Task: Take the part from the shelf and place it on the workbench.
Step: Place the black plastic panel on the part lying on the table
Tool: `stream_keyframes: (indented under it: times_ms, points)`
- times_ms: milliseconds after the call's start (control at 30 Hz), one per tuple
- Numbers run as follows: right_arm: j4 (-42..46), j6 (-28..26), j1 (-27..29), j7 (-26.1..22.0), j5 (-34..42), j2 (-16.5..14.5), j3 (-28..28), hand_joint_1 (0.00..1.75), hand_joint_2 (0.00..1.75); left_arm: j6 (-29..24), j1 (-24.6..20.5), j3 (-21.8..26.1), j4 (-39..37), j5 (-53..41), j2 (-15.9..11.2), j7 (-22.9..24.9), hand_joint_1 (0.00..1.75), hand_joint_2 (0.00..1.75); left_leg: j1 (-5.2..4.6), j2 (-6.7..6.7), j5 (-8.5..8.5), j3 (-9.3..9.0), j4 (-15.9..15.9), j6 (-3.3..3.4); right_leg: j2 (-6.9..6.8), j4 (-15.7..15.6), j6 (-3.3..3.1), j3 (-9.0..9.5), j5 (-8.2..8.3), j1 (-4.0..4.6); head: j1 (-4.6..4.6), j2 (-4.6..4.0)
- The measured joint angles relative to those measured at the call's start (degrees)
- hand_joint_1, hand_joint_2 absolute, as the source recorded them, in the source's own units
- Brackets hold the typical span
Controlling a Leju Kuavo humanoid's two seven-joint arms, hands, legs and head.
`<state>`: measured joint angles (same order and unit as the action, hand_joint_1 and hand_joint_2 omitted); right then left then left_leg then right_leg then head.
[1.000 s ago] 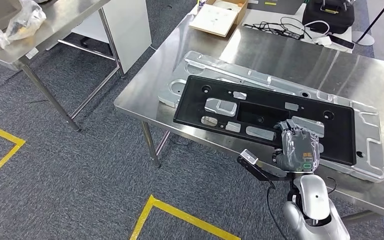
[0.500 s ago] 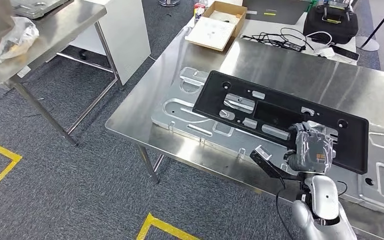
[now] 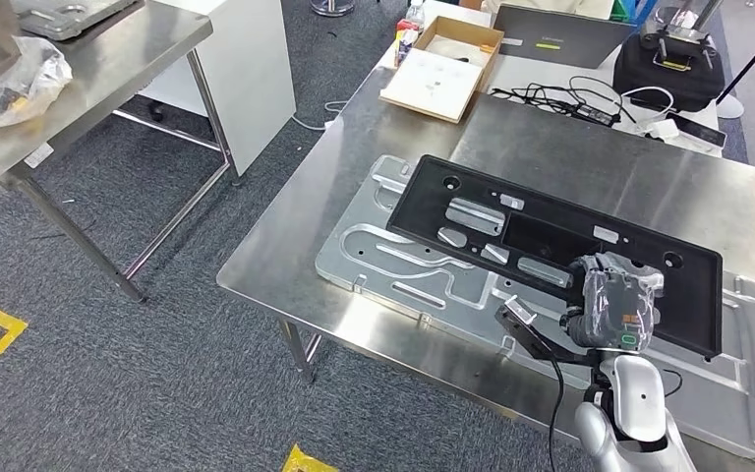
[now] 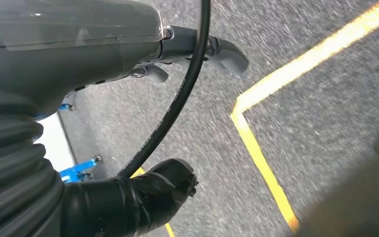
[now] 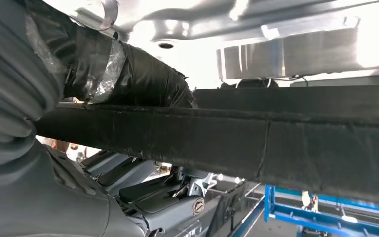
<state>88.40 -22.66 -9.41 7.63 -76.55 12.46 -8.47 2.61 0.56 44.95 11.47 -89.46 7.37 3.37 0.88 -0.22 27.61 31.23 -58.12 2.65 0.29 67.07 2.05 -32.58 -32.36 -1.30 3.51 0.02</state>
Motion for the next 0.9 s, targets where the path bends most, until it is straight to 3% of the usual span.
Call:
stream_keyframes:
  times_ms: [67,100,133,167,233,267,300,400,467,567,600,633,667,700,733,800,833,900]
  points:
    - [-0.2,0.0,0.2,0.0,0.0,0.0,0.1,1.75,1.75,0.0,0.1,0.0,0.0,0.0,-0.1,0.1,0.0,1.75,-0.28,-0.11,0.84,-0.93,0.2,0.26,-0.03,5.6,0.06,-5.05,-2.65,0.05,0.0,0.0]
    - [-0.4,0.0,0.4,0.0,0.0,0.0,0.1,1.75,1.75,-0.1,0.2,0.0,0.0,0.0,-0.1,0.1,0.0,1.75,-0.47,-0.18,1.33,-1.6,0.2,0.28,-0.04,6.4,-0.07,-6.73,-3.34,0.09,-0.01,0.0]
    - [-0.5,0.0,0.5,0.0,0.1,0.0,0.2,1.75,1.75,-0.1,0.2,0.0,0.0,0.0,-0.1,0.1,0.0,1.75,-0.68,-0.24,1.89,-2.41,0.2,0.26,-0.04,5.3,-0.37,-7.52,-2.95,0.22,0.0,0.0]
    - [-0.6,0.0,0.6,-0.1,0.2,0.0,0.3,1.75,1.75,-0.1,0.3,0.0,0.0,0.0,-0.1,0.1,0.0,1.75,-0.92,-0.28,2.49,-3.3,0.2,0.23,-0.04,2.7,-0.88,-7.5,-1.22,0.44,0.01,0.0]
    - [-0.8,0.0,0.9,-0.4,0.6,-0.1,0.7,1.75,1.75,0.0,0.5,0.2,0.0,0.3,0.0,-0.1,0.0,1.75,-1.25,-0.35,3.83,-4.84,0.3,0.1,0.15,-3.4,-2.44,-6.82,5.34,1.17,-0.13,0.0]
    - [-0.9,0.1,1.1,-0.5,0.9,-0.1,1.0,1.75,1.75,0.0,0.5,0.5,0.0,0.7,0.2,-0.3,0.0,1.75,-1.3,-0.46,4.49,-5.35,0.3,-0.12,0.3,-5.4,-3.12,-6.44,7.85,1.56,-0.23,0.0]
    - [-1.1,0.2,1.3,-0.7,1.2,-0.1,1.4,1.75,1.75,0.0,0.5,0.8,0.0,1.1,0.3,-0.5,0.0,1.75,-1.26,-0.56,4.95,-5.93,0.3,-0.41,0.44,-6.3,-3.63,-6.21,9.35,1.9,-0.33,0.0]
    - [-2.1,0.8,1.8,-0.7,1.8,-0.3,2.5,1.75,1.75,0.1,0.0,1.9,0.0,1.9,0.3,-0.8,0.0,1.75,-1.21,-0.59,5.15,-6.82,-0.6,-1.23,0.4,-7.6,-4.28,-4.53,8.87,1.89,-0.4,0.0]
    - [-3.5,1.2,1.9,-0.5,2.3,-0.4,3.5,1.75,1.75,0.2,-0.2,2.6,0.0,2.1,0.2,-0.8,0.0,1.75,-1.16,-0.4,5.79,-4.79,-4.4,-1.67,0.36,-8.7,-4.63,-3.15,8.66,1.46,-0.49,0.0]
    - [-6.4,1.9,2.1,-0.1,3.3,-0.7,5.3,1.75,1.75,0.4,-0.3,3.2,0.0,2.2,0.2,-0.7,0.0,1.75,-0.64,-0.26,9.78,1.92,-13.2,-2.67,0.35,-9.0,-4.81,-2.15,7.78,1.26,-0.55,0.0]
    - [-7.4,2.0,2.3,0.0,3.6,-0.7,6.0,1.75,1.75,0.4,-0.3,3.5,0.0,2.1,0.2,-0.7,0.0,1.75,-0.44,-0.22,10.23,3.57,-14.4,-3.01,0.36,-8.9,-4.65,-1.87,7.38,1.15,-0.56,0.0]
    - [-8.2,2.0,2.4,0.0,3.9,-0.7,6.6,1.75,1.75,0.4,-0.2,3.7,0.0,2.1,0.1,-0.7,0.0,1.75,-0.24,-0.19,9.1,4.3,-13.7,-3.31,0.39,-8.8,-4.43,-1.5,6.95,1.01,-0.56,0.0]
    - [-8.9,2.1,2.4,0.0,4.0,-0.7,7.2,1.75,1.75,0.4,-0.2,3.9,0.0,2.0,0.0,-0.7,0.0,1.75,-0.06,-0.15,6.56,4.11,-11.2,-3.55,0.42,-8.6,-4.15,-1.03,6.48,0.84,-0.56,0.0]
    - [-9.5,2.1,2.4,0.0,4.1,-0.7,7.7,1.31,1.31,0.4,-0.2,4.1,0.0,2.0,0.0,-0.7,0.0,1.75,0.11,-0.13,3.49,3.33,-7.7,-3.73,0.44,-8.4,-3.82,-0.55,5.97,0.69,-0.56,0.0]
    - [-10.0,2.1,2.3,0.0,4.2,-0.8,8.1,0.87,0.87,0.5,-0.1,4.2,0.0,1.9,0.0,-0.6,0.0,1.75,0.13,-0.15,1.62,2.63,-4.7,-3.8,0.49,-8.2,-3.48,-0.11,5.54,0.61,-0.56,0.0]
    - [-11.1,2.5,2.2,0.0,4.5,-0.8,8.9,0.0,0.0,0.6,-0.1,4.3,0.0,1.9,-0.1,-0.6,0.0,1.75,-0.01,-0.07,0.49,2.0,-1.6,-3.17,0.58,-7.9,-2.76,0.11,4.92,0.73,-0.6,0.0]
    - [-11.6,2.6,2.1,0.0,4.8,-0.8,9.3,0.0,0.0,0.7,-0.1,4.4,0.0,1.8,-0.1,-0.6,0.0,1.75,-0.03,-0.04,0.69,1.98,-1.4,-2.76,0.6,-7.7,-2.54,0.14,4.64,0.88,-0.62,0.0]
    - [-12.5,2.7,2.0,-0.3,5.3,-0.8,10.0,0.0,0.0,0.8,0.0,4.6,0.0,1.9,-0.1,-0.7,0.0,1.75,0.06,0.02,-0.35,1.62,-1.1,-2.29,0.59,-7.8,-3.58,0.29,4.4,1.1,-0.61,0.0]
